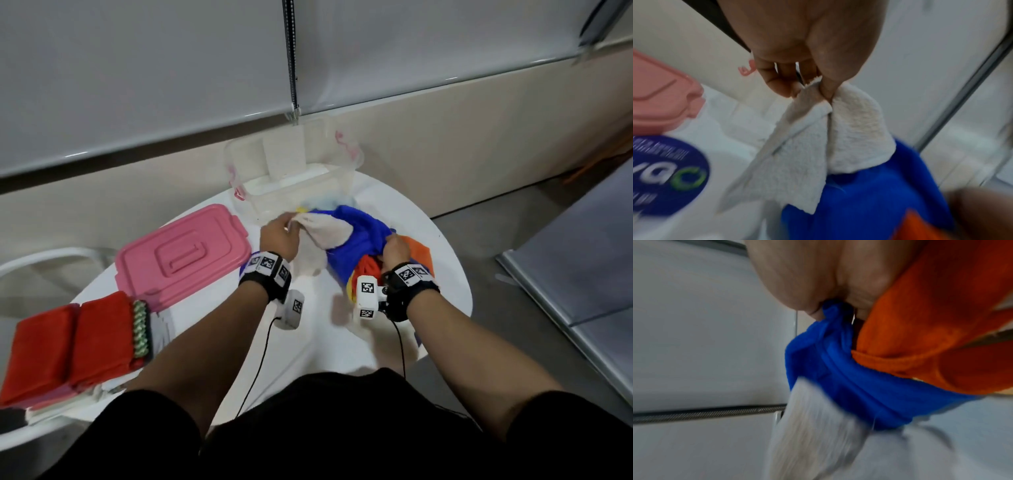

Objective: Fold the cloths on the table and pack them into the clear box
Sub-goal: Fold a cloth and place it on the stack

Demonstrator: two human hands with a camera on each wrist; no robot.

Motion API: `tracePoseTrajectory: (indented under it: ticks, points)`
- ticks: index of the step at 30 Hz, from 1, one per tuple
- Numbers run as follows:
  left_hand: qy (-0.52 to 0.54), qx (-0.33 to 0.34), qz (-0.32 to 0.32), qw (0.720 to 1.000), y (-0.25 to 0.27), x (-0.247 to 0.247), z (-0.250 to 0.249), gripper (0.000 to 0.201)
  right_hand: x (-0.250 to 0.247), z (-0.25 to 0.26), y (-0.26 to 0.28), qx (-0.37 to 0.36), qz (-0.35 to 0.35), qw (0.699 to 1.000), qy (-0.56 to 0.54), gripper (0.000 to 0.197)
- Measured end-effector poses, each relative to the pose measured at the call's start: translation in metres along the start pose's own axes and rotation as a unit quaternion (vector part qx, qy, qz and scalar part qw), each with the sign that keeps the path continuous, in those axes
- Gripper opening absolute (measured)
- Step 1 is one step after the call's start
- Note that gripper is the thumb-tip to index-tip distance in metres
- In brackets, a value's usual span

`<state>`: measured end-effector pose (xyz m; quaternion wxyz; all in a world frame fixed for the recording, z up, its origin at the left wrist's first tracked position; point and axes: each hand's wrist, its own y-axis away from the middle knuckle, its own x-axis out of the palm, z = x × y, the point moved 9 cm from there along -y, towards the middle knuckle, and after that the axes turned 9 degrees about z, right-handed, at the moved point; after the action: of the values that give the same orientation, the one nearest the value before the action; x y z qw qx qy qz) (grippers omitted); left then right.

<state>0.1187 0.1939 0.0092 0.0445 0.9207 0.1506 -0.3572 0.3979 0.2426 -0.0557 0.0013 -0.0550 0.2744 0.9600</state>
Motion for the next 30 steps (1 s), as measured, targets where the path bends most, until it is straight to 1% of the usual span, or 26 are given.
tracePoseTrajectory:
  ticks: [2, 3, 5, 6, 7, 9, 11, 12, 13, 14, 15, 16, 17, 18, 19, 21, 22, 23, 24, 25, 27, 28, 29, 30]
  points:
    - [0.019, 0.02, -0.065, 0.997, -0.012, -0.041, -0.02, 0.027, -0.021, -0.004, -0.005, 0.011, -0.029, 0.996, 0.082, 0.026]
    - [0.037, 0.033, -0.091, 0.995, -0.019, -0.061, -0.032, 0.027, -0.026, -0.008, -0.006, 0.014, -0.032, 0.998, 0.061, 0.028]
    - [0.07, 0.072, -0.13, 0.986, -0.03, -0.099, -0.06, 0.027, -0.031, -0.006, 0.0, -0.01, -0.021, 0.999, 0.036, 0.036]
    - [0.082, 0.092, -0.149, 0.981, -0.033, -0.116, -0.075, 0.027, -0.034, -0.006, 0.003, -0.015, -0.022, 0.999, 0.026, 0.036]
    - [0.097, 0.109, -0.169, 0.975, -0.035, -0.131, -0.09, 0.027, -0.038, -0.009, 0.006, -0.015, -0.033, 0.999, -0.005, 0.032]
    - [0.128, 0.14, -0.209, 0.959, -0.032, -0.158, -0.115, 0.027, -0.041, -0.013, 0.006, -0.025, -0.051, 0.998, -0.021, 0.023]
    - [0.137, 0.173, -0.232, 0.947, -0.024, -0.174, -0.132, 0.024, -0.039, -0.012, 0.012, -0.036, -0.076, 0.996, -0.015, 0.026]
    - [0.133, 0.188, -0.229, 0.946, -0.02, -0.176, -0.138, 0.023, -0.037, -0.008, 0.016, -0.046, -0.099, 0.994, 0.005, 0.031]
    - [0.123, 0.195, -0.213, 0.949, -0.017, -0.174, -0.141, 0.022, -0.037, 0.001, 0.023, -0.077, -0.137, 0.986, 0.06, 0.041]
    - [0.104, 0.196, -0.189, 0.957, -0.016, -0.168, -0.142, 0.022, -0.031, 0.014, 0.031, -0.13, -0.159, 0.968, 0.141, 0.051]
    - [0.078, 0.186, -0.158, 0.967, -0.015, -0.159, -0.141, 0.023, -0.018, 0.027, 0.039, -0.197, -0.154, 0.941, 0.229, 0.056]
    - [0.05, 0.17, -0.123, 0.977, -0.016, -0.149, -0.139, 0.023, 0.0, 0.033, 0.044, -0.259, -0.132, 0.905, 0.312, 0.056]
    - [0.018, 0.148, -0.08, 0.986, -0.017, -0.138, -0.136, 0.023, 0.018, 0.031, 0.046, -0.298, -0.093, 0.878, 0.364, 0.054]
    - [-0.02, 0.125, -0.031, 0.991, -0.019, -0.125, -0.131, 0.024, 0.033, 0.026, 0.048, -0.317, -0.048, 0.868, 0.38, 0.053]
    - [-0.064, 0.099, 0.025, 0.993, -0.02, -0.112, -0.125, 0.025, 0.044, 0.02, 0.05, -0.322, 0.002, 0.876, 0.36, 0.06]
    - [-0.141, 0.044, 0.133, 0.98, -0.019, -0.09, -0.107, 0.03, 0.066, 0.02, 0.062, -0.328, 0.102, 0.908, 0.239, 0.087]
    - [-0.166, 0.016, 0.173, 0.971, -0.017, -0.083, -0.096, 0.03, 0.078, 0.027, 0.069, -0.329, 0.137, 0.916, 0.185, 0.099]
    - [-0.179, -0.008, 0.205, 0.962, -0.014, -0.078, -0.085, 0.031, 0.089, 0.037, 0.076, -0.332, 0.165, 0.916, 0.155, 0.105]
    - [-0.175, -0.028, 0.227, 0.958, -0.01, -0.076, -0.075, 0.032, 0.1, 0.047, 0.081, -0.335, 0.191, 0.911, 0.145, 0.101]
    - [-0.15, -0.045, 0.243, 0.957, -0.005, -0.075, -0.066, 0.035, 0.109, 0.059, 0.087, -0.338, 0.211, 0.906, 0.144, 0.088]
    - [-0.045, -0.074, 0.241, 0.967, 0.005, -0.08, -0.052, 0.045, 0.12, 0.077, 0.096, -0.329, 0.224, 0.905, 0.149, 0.046]
    - [0.001, -0.086, 0.221, 0.972, 0.008, -0.087, -0.044, 0.05, 0.124, 0.082, 0.097, -0.325, 0.228, 0.904, 0.158, 0.031]
    - [0.032, -0.093, 0.194, 0.976, 0.01, -0.096, -0.039, 0.053, 0.13, 0.085, 0.099, -0.327, 0.246, 0.896, 0.175, 0.03]
    - [0.05, -0.096, 0.168, 0.98, 0.012, -0.106, -0.034, 0.054, 0.139, 0.083, 0.102, -0.325, 0.278, 0.882, 0.199, 0.042]
